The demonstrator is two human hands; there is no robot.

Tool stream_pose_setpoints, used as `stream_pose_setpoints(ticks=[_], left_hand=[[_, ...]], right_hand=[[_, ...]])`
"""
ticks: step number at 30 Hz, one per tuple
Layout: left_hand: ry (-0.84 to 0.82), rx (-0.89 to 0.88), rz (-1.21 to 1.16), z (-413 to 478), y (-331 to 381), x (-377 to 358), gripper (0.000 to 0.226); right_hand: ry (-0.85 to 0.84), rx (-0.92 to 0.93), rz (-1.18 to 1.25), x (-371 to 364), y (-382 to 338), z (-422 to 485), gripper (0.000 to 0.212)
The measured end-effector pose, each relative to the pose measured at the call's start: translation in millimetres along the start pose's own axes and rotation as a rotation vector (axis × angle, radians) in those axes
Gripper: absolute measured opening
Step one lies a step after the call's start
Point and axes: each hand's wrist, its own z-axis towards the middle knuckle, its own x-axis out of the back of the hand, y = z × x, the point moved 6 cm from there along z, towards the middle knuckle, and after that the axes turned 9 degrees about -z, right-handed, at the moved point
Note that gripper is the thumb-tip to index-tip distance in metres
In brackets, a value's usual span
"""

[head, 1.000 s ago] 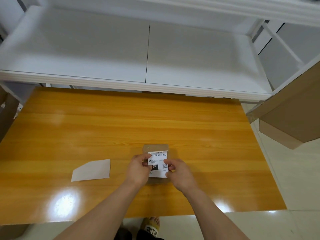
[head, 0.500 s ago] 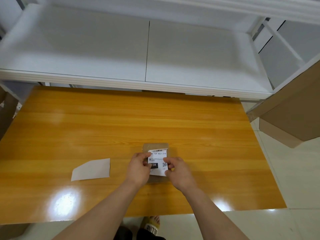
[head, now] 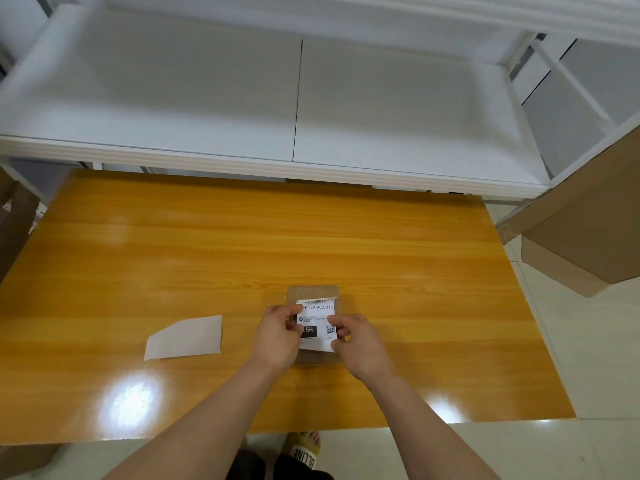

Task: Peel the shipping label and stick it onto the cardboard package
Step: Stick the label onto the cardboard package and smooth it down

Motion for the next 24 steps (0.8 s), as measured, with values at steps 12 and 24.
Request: stream_pose_setpoints(ticks=[12,24], left_hand=[[-0.005,-0.027,0.027,-0.2,-3.5,0.1,0.036],[-0.081,-0.087,0.112,0.5,-5.9,-4.4,0.043]], right_hand=[[-0.007,0.004,-0.022,-2.3,0.3,-0.1,0.052],[-0.012,-0.004,-0.046,-6.4,-1.3,-1.2,0.055]])
